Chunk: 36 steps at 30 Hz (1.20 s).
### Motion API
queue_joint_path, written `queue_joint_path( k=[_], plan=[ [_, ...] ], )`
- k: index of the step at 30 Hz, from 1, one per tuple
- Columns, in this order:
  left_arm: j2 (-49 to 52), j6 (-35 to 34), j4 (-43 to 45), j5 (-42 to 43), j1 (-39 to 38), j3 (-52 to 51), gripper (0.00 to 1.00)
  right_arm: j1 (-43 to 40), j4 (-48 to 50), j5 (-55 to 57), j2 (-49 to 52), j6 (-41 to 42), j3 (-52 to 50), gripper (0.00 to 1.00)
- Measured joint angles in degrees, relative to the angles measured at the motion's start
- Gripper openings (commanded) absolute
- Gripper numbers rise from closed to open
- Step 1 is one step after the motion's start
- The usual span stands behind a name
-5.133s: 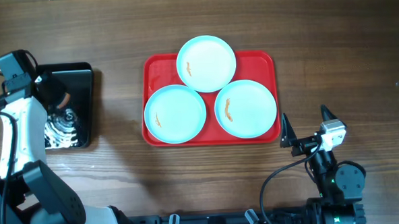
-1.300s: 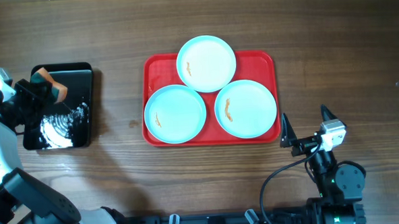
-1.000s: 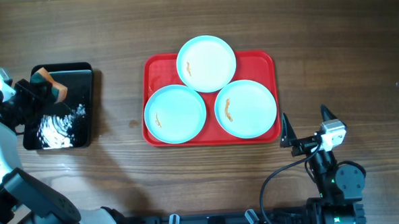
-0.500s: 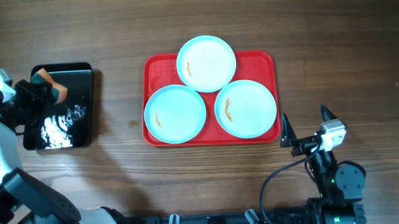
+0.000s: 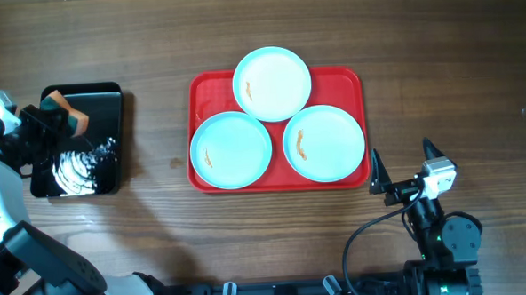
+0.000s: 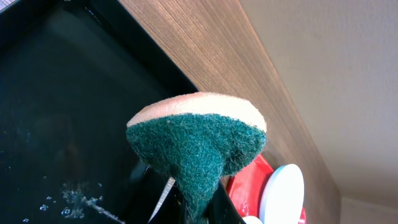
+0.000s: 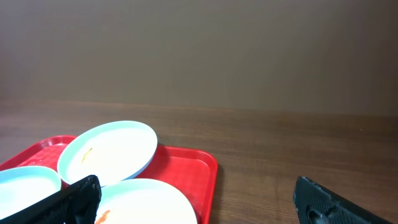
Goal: Clean dirty plates on tray and stack at the side
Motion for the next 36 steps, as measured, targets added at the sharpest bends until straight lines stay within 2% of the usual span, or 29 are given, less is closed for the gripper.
queue_joint_path(
  k=[36],
  plan=[
    [0.0,-0.02,0.0,-1.22,0.0,0.0,0.04,0.0,0.0,0.0,0.0,0.02,0.0,1.0]
  ],
)
